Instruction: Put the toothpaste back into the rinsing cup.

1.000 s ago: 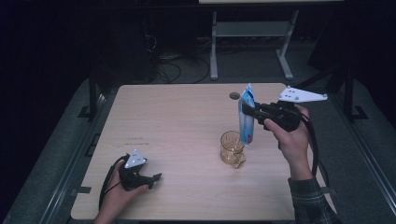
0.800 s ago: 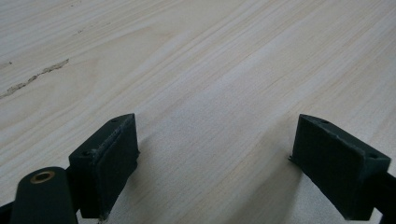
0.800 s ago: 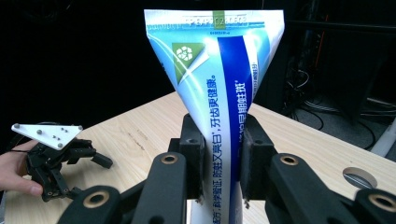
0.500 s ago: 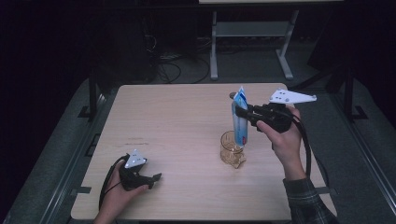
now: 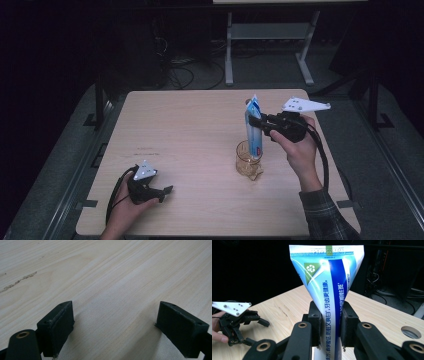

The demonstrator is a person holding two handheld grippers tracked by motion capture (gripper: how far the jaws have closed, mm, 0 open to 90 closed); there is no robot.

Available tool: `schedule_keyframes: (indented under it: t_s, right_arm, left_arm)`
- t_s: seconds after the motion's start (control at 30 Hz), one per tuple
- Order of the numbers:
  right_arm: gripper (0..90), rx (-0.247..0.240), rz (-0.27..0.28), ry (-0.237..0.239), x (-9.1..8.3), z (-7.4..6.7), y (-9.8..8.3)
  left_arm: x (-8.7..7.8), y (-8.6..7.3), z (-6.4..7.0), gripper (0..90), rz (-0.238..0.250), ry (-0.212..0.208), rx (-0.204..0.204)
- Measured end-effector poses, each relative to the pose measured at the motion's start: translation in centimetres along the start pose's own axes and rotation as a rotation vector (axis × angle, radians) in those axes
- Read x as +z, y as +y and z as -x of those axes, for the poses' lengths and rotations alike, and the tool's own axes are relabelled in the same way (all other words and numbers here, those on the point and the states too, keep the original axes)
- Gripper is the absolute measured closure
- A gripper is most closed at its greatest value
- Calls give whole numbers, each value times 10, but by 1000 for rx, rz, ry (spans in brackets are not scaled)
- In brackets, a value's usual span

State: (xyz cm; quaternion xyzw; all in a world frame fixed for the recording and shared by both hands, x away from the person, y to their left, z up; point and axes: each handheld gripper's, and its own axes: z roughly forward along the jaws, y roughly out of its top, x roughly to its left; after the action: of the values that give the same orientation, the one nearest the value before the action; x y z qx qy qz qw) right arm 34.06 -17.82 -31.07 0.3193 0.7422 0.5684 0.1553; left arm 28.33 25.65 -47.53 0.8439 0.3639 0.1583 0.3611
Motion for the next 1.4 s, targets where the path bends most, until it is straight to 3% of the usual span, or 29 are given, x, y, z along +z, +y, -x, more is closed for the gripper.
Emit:
schedule_keyframes:
  t_s: [0.33,1.4]
  right_arm:
    - [740,7,-12,0,6,3,-6]
    - [740,11,-123,6,30,4,-32]
  left_arm:
    - [0,0,0,132,-1,-1,0]
    - [0,0,0,132,0,0,0]
